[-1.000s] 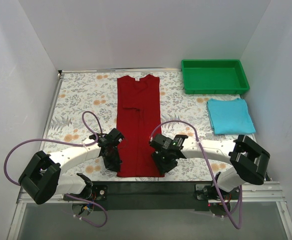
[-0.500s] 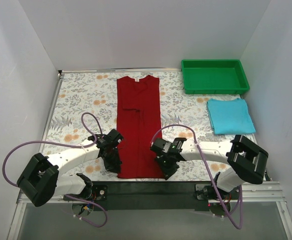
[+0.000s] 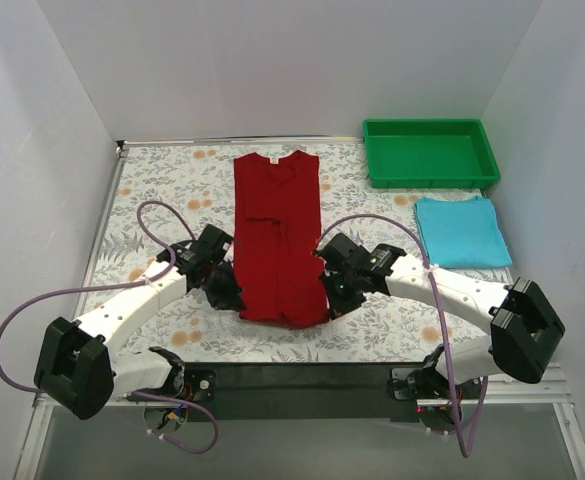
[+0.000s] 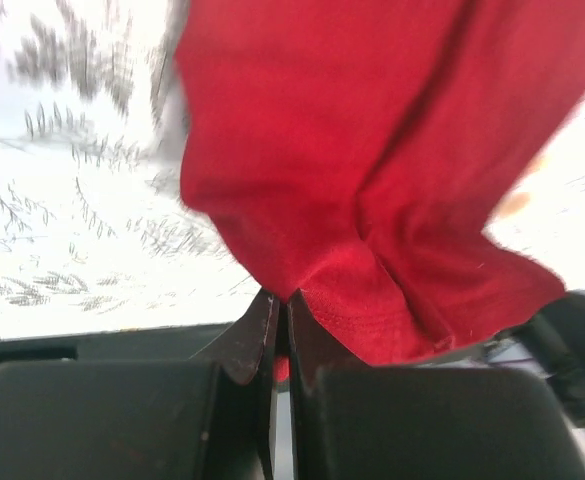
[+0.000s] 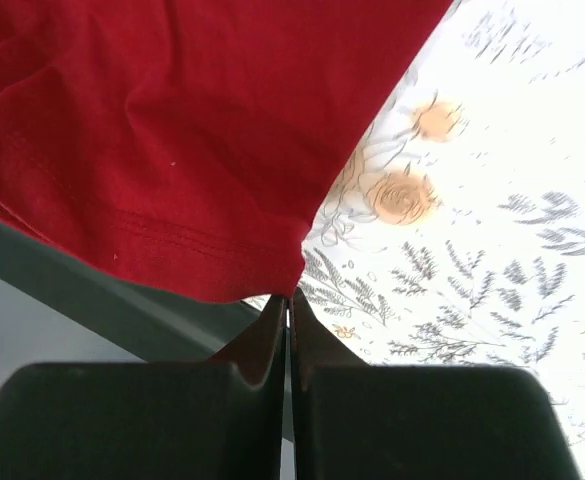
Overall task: Fold and stack the t-shirts
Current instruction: Fold the tshirt
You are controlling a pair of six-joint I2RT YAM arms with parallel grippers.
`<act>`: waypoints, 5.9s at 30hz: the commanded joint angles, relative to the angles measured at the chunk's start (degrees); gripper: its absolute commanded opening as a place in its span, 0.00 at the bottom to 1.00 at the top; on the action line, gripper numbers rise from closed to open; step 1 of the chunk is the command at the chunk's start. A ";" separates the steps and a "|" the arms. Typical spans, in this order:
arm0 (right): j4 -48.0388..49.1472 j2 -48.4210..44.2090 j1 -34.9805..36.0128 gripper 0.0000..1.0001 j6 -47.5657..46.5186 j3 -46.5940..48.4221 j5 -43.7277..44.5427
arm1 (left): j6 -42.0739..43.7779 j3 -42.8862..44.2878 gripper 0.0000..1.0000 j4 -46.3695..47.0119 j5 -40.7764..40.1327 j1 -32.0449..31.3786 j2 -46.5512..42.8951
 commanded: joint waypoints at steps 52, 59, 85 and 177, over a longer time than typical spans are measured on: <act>5.71 37.91 -21.95 0.01 -20.86 43.73 7.41 | 10.48 27.58 0.16 26.83 1.55 20.72 39.59; 7.20 35.38 -21.68 0.30 -22.17 45.93 9.00 | 11.27 28.64 0.53 27.10 0.42 20.72 35.57; 15.99 30.71 -21.85 0.55 -43.50 34.86 0.12 | 9.96 18.79 0.74 28.68 -10.22 12.98 24.73; 19.51 37.29 -14.83 0.30 -48.10 46.36 -16.31 | 3.62 19.07 0.56 27.72 -13.04 17.38 22.66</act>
